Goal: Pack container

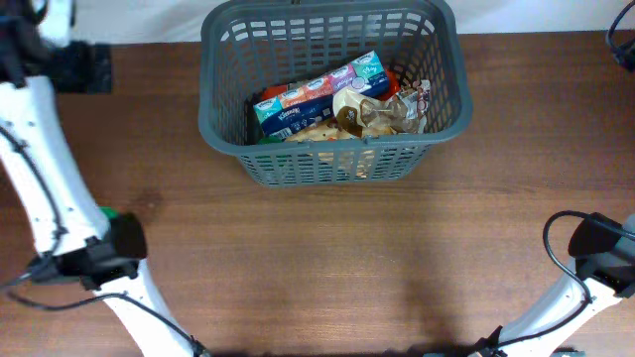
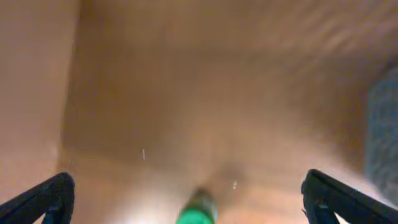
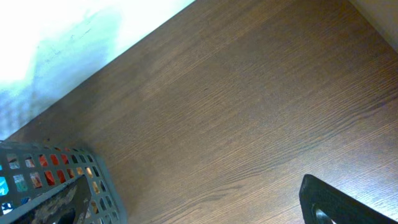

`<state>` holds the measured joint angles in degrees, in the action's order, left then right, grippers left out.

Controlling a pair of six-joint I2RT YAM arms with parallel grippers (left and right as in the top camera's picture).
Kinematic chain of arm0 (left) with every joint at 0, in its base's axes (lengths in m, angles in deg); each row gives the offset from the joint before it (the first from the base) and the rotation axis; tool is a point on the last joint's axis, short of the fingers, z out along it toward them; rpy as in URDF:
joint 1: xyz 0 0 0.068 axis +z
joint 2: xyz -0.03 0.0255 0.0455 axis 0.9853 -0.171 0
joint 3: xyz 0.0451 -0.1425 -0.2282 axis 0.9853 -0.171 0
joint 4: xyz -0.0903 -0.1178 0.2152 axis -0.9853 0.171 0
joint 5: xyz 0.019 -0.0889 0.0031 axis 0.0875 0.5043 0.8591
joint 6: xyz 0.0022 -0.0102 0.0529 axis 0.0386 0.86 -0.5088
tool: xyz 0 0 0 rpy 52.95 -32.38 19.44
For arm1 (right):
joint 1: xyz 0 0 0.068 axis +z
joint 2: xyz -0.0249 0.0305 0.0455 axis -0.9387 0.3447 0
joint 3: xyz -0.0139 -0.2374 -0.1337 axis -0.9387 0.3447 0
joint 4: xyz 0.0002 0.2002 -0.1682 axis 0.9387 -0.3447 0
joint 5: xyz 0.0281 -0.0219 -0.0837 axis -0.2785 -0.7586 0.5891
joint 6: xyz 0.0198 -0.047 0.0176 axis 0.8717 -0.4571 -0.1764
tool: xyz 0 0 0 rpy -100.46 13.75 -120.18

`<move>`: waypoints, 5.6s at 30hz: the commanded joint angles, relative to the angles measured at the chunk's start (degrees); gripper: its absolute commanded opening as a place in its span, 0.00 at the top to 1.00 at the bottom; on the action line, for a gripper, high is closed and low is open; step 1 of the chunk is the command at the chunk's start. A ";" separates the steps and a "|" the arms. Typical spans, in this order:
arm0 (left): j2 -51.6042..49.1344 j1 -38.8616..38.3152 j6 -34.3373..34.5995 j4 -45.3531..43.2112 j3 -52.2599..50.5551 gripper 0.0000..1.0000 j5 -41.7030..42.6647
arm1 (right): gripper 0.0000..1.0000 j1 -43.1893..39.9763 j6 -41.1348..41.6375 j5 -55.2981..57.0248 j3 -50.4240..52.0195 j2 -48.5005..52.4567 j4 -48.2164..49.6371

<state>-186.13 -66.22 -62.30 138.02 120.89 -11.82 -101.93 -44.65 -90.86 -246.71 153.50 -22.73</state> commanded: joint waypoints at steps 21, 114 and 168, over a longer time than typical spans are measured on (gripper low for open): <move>7.08 20.26 0.81 -10.23 -63.71 0.01 8.48 | 0.01 0.20 0.39 -0.68 0.04 0.11 0.00; 1.46 -31.47 -32.72 -1.03 -33.11 0.45 6.56 | 0.01 0.20 0.39 -0.68 0.04 0.11 0.00; 0.83 4.02 18.99 0.22 0.81 0.01 -4.79 | 0.01 23.67 -0.35 0.94 0.83 -13.49 -0.02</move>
<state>-185.10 -62.55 -44.05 138.17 121.87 -16.37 -83.01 -44.56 -91.00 -246.12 148.23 -22.71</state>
